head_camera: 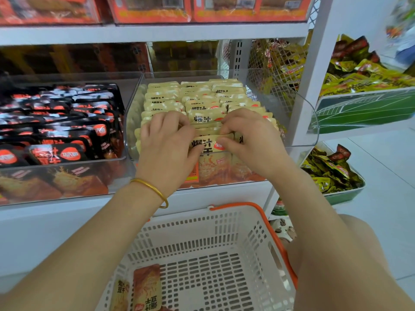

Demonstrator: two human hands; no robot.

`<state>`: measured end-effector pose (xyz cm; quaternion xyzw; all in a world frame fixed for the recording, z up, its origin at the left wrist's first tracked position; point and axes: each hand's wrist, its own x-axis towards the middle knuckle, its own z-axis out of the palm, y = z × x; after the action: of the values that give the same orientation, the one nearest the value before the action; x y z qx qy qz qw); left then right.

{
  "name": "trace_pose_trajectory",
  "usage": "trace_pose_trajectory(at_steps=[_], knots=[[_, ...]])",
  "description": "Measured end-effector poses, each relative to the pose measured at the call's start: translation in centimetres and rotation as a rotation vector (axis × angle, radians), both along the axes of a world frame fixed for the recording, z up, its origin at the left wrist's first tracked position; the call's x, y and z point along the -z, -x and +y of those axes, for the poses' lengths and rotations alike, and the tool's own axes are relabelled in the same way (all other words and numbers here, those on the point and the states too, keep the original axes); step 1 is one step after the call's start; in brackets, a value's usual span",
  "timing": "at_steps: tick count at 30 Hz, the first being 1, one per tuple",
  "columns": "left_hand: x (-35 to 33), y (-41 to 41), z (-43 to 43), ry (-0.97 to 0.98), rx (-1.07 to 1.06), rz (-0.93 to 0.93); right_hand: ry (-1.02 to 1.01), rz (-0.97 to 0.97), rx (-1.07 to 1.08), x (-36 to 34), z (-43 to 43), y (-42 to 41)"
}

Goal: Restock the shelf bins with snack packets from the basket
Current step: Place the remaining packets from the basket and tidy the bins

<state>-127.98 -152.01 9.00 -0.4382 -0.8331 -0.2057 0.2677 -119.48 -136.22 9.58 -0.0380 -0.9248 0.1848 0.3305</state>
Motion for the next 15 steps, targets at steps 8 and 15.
trace_pose_trajectory(at_steps=[8,15], knots=[[7.4,-3.9,-7.1,-0.086,0.064,-0.142,-0.048,0.382,-0.011,4.0,-5.6,-2.9],[17.5,-1.5,-12.4,0.765,-0.304,-0.751,0.017,-0.951,-0.265,19.9,-13.3,0.3]])
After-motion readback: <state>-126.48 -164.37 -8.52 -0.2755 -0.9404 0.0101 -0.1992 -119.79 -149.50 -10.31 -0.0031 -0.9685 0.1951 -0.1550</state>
